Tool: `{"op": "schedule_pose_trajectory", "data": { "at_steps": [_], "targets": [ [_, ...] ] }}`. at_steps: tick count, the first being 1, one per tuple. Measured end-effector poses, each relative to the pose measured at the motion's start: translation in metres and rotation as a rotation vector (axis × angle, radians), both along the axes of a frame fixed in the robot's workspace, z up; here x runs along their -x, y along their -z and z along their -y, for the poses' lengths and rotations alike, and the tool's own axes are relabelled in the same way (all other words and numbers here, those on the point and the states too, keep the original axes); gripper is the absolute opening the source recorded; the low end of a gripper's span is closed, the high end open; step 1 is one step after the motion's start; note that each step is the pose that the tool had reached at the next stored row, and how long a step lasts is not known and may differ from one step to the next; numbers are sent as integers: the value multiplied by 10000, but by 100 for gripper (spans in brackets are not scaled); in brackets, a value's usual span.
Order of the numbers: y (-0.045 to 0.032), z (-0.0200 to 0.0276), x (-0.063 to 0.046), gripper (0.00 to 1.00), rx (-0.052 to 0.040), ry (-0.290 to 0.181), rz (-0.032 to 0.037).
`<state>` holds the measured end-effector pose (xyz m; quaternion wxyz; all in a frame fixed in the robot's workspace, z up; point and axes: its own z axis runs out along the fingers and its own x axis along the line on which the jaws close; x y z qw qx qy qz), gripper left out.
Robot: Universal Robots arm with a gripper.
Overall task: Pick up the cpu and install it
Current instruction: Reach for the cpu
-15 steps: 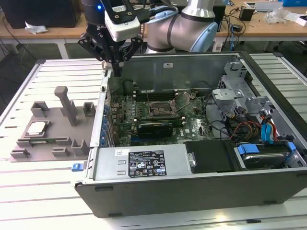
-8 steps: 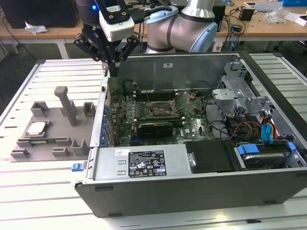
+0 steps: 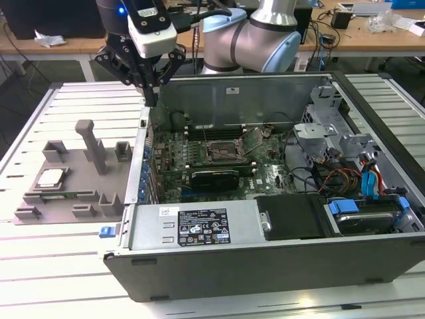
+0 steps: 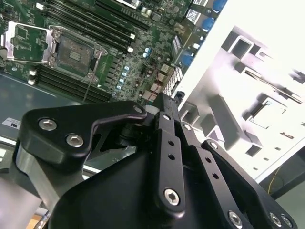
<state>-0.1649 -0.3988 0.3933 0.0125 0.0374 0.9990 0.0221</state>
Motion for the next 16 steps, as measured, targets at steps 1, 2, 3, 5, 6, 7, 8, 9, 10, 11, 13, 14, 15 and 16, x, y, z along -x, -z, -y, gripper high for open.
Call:
{"op": "schedule_pose_trajectory", "data": {
  "at_steps": [1, 2, 3, 5, 6, 7, 8, 9, 10, 11, 13, 14, 15, 16],
  "targets": [
    [0, 0, 22, 11, 0, 0, 0],
    [0, 0, 39, 11, 0, 0, -1],
    [0, 0, 54, 11, 0, -1, 0],
    [0, 0, 99, 11, -1, 1, 2],
    [0, 0, 114, 11, -1, 0, 1],
    [0, 0, 144, 11, 0, 0, 1],
    [0, 0, 185, 11, 0, 0, 2],
    [0, 0, 210, 11, -1, -1, 3],
    [0, 0, 228, 11, 0, -1, 4],
    [0, 0, 256, 11, 0, -1, 4],
    [0, 0, 292, 11, 0, 0, 4],
    [0, 0, 310, 11, 0, 0, 4],
    [0, 0, 329, 11, 0, 0, 6],
    [0, 0, 351, 11, -1, 1, 6]
  ]
}}
